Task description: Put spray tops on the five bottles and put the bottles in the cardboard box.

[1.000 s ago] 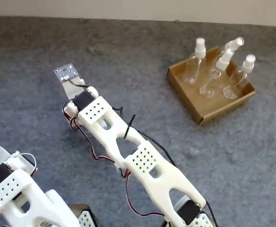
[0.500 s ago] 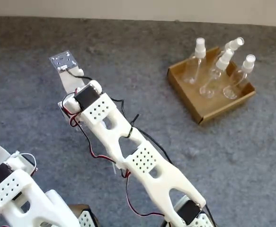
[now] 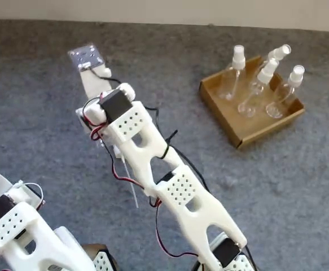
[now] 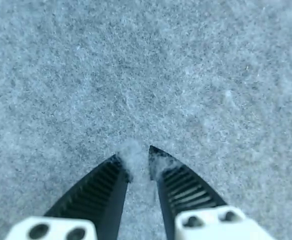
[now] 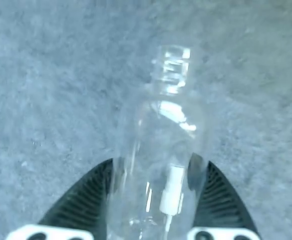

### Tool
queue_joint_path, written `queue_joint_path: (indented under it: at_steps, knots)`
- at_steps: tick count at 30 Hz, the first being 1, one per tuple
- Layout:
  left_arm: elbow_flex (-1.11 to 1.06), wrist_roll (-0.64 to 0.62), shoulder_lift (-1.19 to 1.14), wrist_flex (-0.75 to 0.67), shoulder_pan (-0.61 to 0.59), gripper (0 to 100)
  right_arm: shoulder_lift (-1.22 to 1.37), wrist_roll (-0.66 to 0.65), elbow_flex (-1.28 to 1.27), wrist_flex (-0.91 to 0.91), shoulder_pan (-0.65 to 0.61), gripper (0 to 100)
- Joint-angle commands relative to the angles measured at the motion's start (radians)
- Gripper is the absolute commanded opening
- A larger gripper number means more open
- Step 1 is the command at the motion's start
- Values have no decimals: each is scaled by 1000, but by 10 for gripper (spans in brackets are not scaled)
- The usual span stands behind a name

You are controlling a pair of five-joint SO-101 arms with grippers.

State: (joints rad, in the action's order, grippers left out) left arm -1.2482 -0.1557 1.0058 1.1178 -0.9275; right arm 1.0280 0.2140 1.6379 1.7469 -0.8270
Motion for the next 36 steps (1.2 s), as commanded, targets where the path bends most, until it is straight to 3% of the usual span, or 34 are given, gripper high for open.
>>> queue_joint_path:
  at_steps: [1,9,16,31,36]
  knots:
    - [4,6,-1,-20,24,5,-110,5,154,19,42,101]
    - [-18,6,-1,-28,67,5,-240,5,154,21,122,99]
    - [-19,6,-1,-28,71,5,-306,-106,154,22,127,98]
    - [-21,6,-1,-28,71,5,-552,-114,151,24,151,98]
    - [-21,6,-1,-28,71,5,-720,-115,-50,24,193,98]
